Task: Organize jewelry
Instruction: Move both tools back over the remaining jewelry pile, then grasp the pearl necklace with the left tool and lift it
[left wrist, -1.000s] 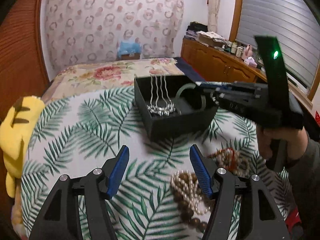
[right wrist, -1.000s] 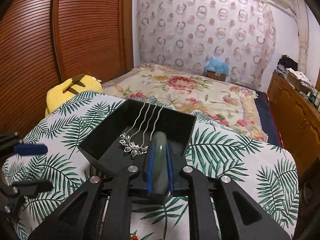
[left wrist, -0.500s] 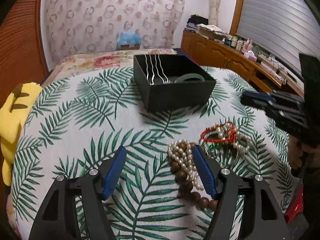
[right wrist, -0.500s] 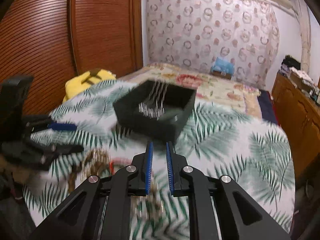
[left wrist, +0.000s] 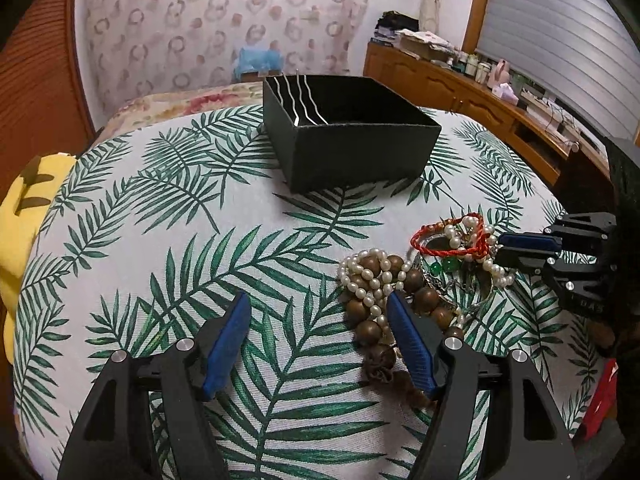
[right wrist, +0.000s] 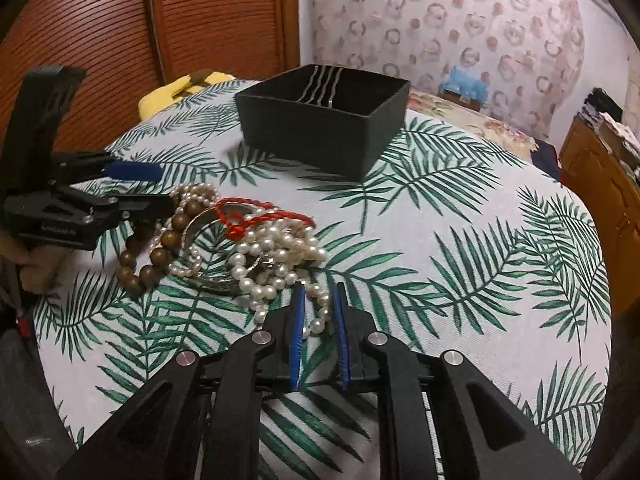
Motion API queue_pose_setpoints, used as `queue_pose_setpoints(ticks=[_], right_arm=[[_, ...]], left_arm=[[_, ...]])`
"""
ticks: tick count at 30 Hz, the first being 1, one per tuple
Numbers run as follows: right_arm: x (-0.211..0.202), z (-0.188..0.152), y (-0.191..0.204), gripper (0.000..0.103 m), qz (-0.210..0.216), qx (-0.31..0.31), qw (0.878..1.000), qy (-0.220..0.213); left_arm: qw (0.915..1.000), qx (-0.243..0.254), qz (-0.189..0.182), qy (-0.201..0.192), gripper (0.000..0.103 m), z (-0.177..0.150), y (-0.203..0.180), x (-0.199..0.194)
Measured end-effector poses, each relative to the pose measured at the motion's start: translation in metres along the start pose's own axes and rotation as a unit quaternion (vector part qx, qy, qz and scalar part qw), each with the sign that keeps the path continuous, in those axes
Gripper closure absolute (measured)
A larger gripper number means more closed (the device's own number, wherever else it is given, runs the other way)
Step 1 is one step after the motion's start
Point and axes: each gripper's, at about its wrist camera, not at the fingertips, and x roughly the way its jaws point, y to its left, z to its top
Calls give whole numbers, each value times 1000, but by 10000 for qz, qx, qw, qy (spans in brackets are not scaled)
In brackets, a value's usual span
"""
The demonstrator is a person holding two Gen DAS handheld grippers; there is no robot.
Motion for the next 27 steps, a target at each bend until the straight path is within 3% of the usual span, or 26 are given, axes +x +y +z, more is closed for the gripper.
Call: queue_pose_setpoints(ticks=[4,7,14,17,21,27], right_arm=[[1,0,0,86,31,28,10000,3],[-1,1,-2,87,94,94,9999,-3],[-2,2,-1,87,-13,11,10000,-1],[-1,2,0,87,-48,-18,10000,-4],[-1,2,1,87,-49,-20,10000,-6],[-1,1,1,87,-51,-21,10000,-6]], left_arm=[[10000,-17,-76,11,36,2,-1,1],[9997,-42,-254,-26,43,5,-5,0],[9979,-155,-622,33,71,6,-7,4],[9980,-179,-608,-10,86,6,-7,2],[9981,-213,-573,-119,98,6,-5,-3],[9987,-186,-422,-233,99,5,-1,-9]])
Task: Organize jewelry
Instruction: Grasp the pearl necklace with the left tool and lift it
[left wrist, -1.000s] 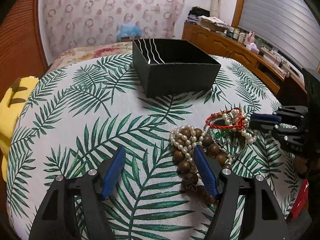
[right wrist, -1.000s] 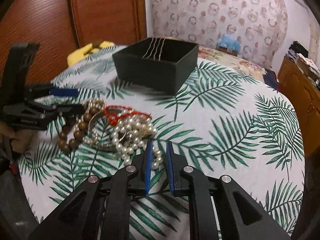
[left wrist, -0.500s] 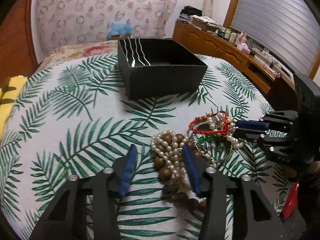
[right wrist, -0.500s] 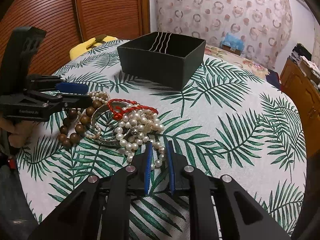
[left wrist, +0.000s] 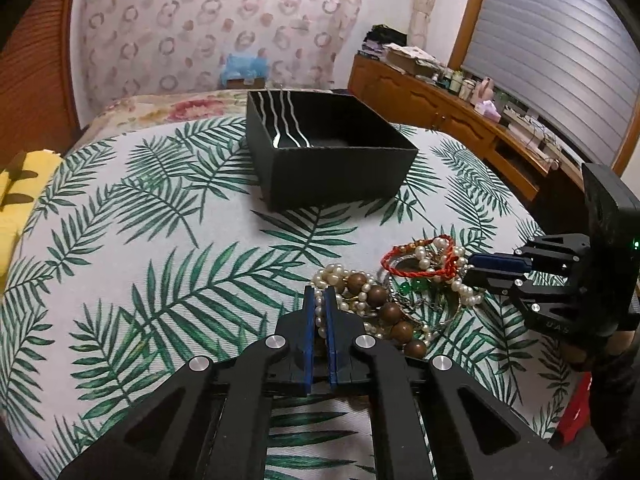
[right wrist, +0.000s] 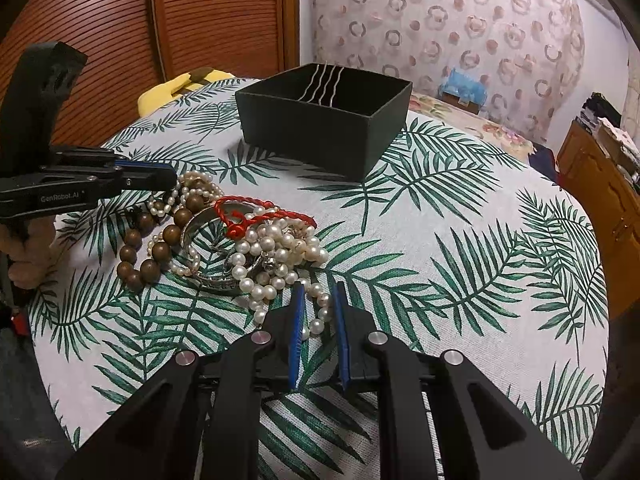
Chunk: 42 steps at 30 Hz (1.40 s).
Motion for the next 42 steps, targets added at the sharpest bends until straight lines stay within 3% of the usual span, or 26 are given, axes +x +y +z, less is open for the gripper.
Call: queue_pose_setpoints(ticks=[14,25,29,42], right_arm=[[0,0,0,87,4,4,10000,-3],[0,0,1,87,-17,-11,10000,1],[-4,0,4,94,-39,-49,10000,15],[-111,61,10,95,-266,-229,9917,-1236]], left_arm=[[9974,8,72,-711,99,18,-6,-50],[9944,122,96,-1046,99,24,-14,-77],[9932,126,137,-1153,99,29,-12,-87],[9871,313,214,-1553,99,61,-25,-126]])
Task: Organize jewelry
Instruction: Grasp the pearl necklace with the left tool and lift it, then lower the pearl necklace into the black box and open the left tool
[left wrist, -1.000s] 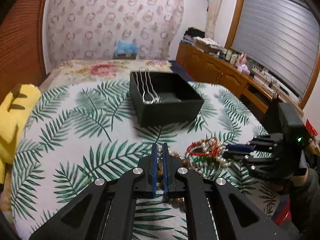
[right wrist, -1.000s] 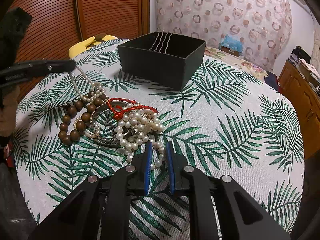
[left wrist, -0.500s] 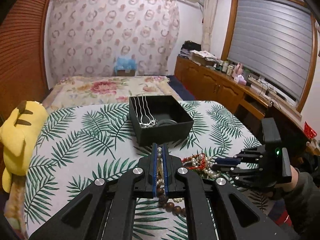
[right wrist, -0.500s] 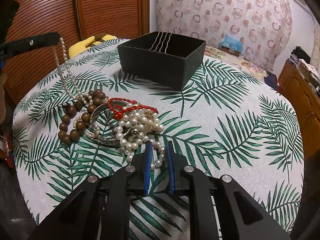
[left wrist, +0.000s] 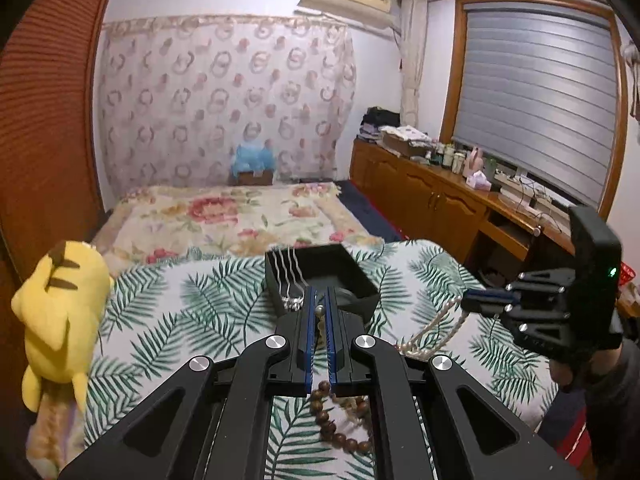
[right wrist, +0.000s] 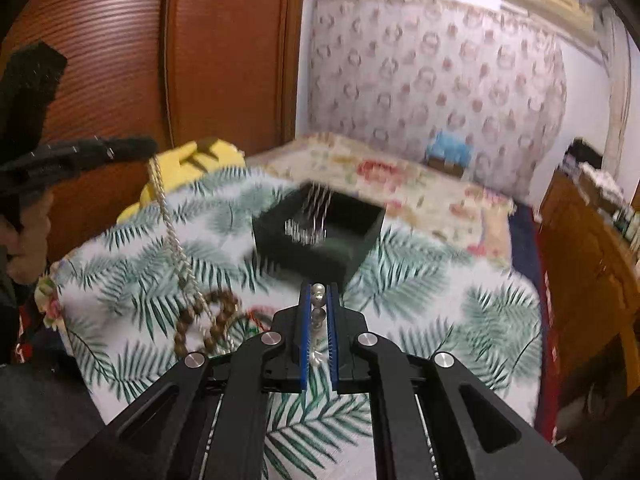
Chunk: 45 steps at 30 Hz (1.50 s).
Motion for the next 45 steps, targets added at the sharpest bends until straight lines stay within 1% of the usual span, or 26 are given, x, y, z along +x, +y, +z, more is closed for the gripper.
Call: queue_pose_setpoints(ticks=[4,10,19,22,27,40,45], right_arm=[[-21,23,1,95,-83,-105,9994,-305],[-42,48,0,95,-165,-159,9978,-629],[-55,82,-3,95,-300,-322,9943,-967],[-51,95,-6,95,-310,-375,9935,-1025],[-39,115,-16,95,-274,-333,9934,-1067],[8,168,-39,95,-81,-375,9949,-935],[34,172,-52,95,26,-300,9962,-813]], left_arm=[[9999,118,4,-125,99,12,-6,-8],[9994,223,-18,-281,99,28,-13,-16],[9979,382,-40,-517,99,57,-15,-18],[9974,449,-78,-562,99,68,-15,-12],[9975,464,-132,-523,99,85,-8,12],[9983,320,-364,-327,99,133,6,63],[9988,241,-396,-134,99,132,13,86]])
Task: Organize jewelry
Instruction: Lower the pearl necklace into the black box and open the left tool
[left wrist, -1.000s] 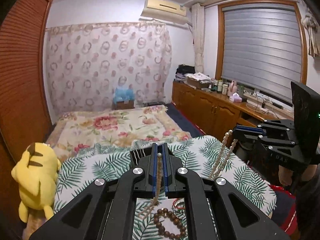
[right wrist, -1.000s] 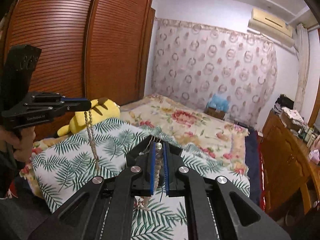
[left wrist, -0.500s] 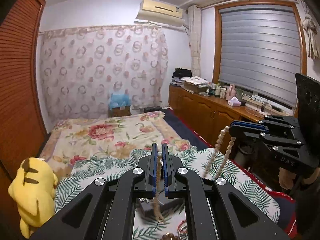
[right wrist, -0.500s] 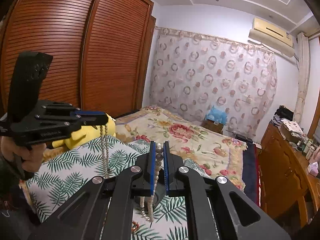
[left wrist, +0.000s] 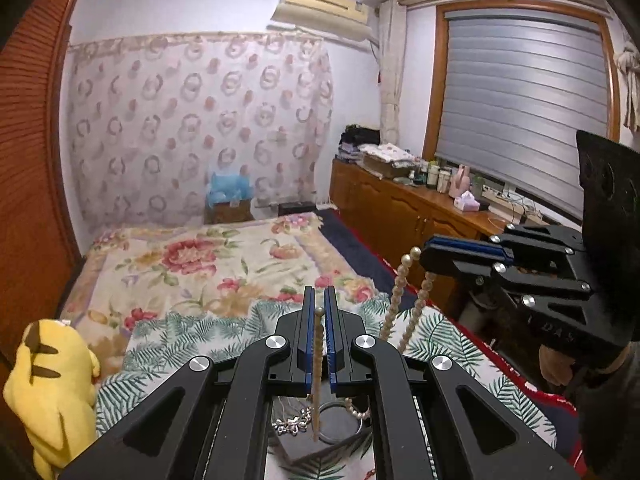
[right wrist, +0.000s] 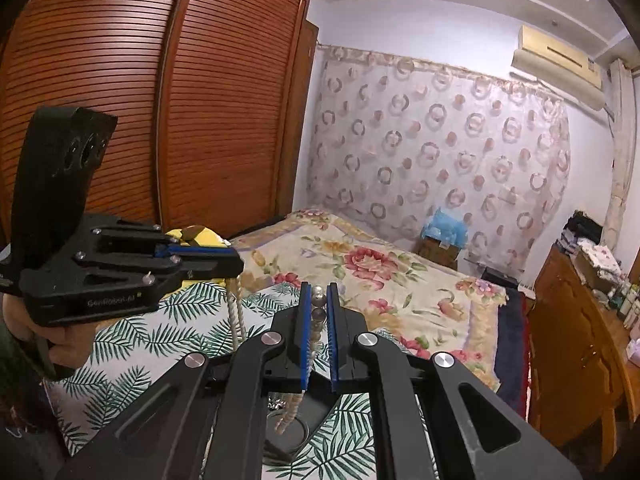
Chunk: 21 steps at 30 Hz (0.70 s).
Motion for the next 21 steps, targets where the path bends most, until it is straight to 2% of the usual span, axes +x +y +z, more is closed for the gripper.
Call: queue_pose_setpoints(ticks=[5,12,21], right_arm=[[35,-21,-6,95,196,118,9994,249],[92,-66,-9,94,493,448,9952,724],[135,-116,-5,94,921,803,9859,1140]], left_arm=[[9992,-139,-25,363,99,-23,10,30],[9947,-401,-9,949,99,-70,21,68],[9895,-512,138,1346,99,-103,24,79]])
